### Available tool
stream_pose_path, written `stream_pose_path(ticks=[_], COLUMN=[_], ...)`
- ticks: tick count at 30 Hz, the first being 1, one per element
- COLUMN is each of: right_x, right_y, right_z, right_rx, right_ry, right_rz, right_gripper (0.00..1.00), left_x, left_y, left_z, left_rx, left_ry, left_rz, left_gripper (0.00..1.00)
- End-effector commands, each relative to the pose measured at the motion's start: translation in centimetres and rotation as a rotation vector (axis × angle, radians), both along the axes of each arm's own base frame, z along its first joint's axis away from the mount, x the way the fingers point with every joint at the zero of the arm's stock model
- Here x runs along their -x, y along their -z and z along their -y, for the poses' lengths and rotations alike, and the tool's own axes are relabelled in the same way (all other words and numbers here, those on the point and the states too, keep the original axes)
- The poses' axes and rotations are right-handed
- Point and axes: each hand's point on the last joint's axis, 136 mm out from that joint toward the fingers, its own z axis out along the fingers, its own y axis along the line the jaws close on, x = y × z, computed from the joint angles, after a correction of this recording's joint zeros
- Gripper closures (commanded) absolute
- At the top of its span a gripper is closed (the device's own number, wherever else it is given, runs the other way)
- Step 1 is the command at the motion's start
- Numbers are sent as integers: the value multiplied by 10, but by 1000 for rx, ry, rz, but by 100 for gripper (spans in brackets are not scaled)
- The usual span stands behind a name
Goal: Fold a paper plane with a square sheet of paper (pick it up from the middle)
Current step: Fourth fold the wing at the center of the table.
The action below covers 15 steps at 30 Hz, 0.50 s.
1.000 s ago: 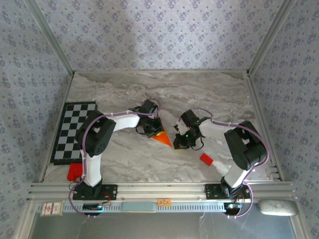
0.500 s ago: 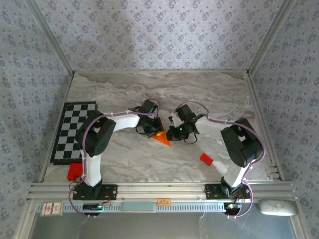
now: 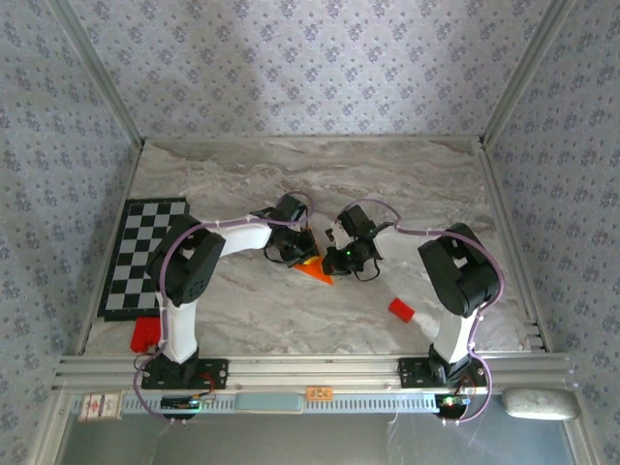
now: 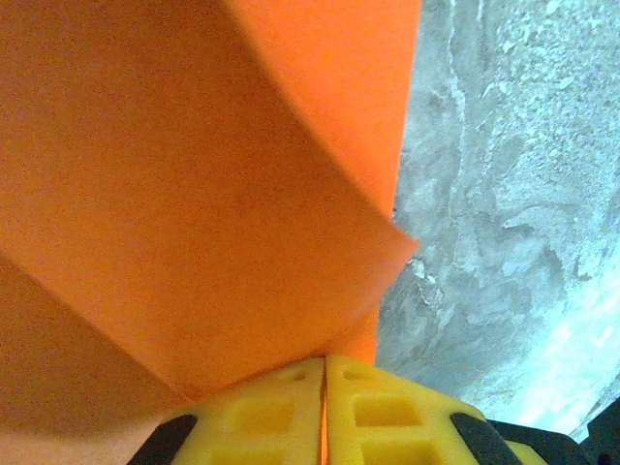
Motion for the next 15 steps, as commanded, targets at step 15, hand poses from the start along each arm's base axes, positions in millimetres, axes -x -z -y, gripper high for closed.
stream_pose_path(ticks=[15], right_x=[15], right_y=[32], right_z=[31], right_rx=[170], right_ry=[13], right_rz=[-85], right_gripper=[97], left_x=[-32], left_y=[-27], left_z=[-16], left_rx=[123], left_ry=[68], left_rz=[257], left_gripper=[88])
